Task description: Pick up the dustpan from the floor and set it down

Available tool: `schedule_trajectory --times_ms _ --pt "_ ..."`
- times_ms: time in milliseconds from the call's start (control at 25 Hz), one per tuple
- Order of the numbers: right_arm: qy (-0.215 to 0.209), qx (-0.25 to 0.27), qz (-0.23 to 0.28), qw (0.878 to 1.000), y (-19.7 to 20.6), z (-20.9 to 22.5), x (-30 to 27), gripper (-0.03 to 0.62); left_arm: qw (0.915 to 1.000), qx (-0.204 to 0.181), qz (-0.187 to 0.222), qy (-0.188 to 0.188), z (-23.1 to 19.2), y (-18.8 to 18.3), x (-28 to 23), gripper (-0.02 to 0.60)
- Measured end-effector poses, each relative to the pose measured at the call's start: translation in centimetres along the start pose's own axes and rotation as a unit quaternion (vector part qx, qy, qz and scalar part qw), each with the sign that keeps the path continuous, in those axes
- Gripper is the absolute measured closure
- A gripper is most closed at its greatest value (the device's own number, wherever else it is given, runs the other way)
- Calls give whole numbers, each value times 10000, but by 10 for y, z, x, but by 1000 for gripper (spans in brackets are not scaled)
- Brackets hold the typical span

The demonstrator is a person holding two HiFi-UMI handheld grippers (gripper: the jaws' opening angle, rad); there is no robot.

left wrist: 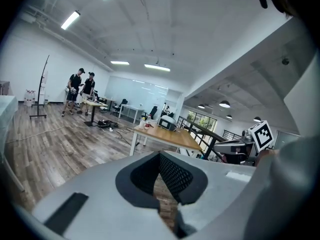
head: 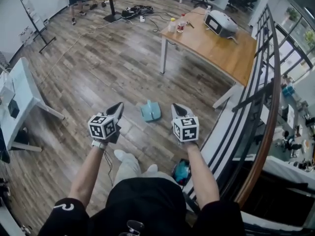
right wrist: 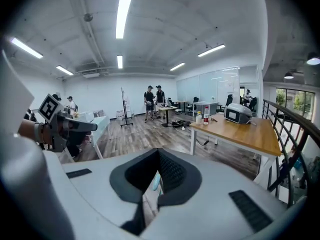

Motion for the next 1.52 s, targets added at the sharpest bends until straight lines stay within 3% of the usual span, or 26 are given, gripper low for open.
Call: schedule_trajectory --times_ms 1520 --pt "-45 -199 155 9997 -28 -9 24 600 9993 -290 174 143 29 -43 11 584"
Point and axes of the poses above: the fingertips, and each gripper's own axes: x backward along the fingers, z to its right, y out of its underside, the point moved 1 cm from there along x, backward along the fingers, and after that the axes turned 7 degrees about y, right-handed, at the moved point
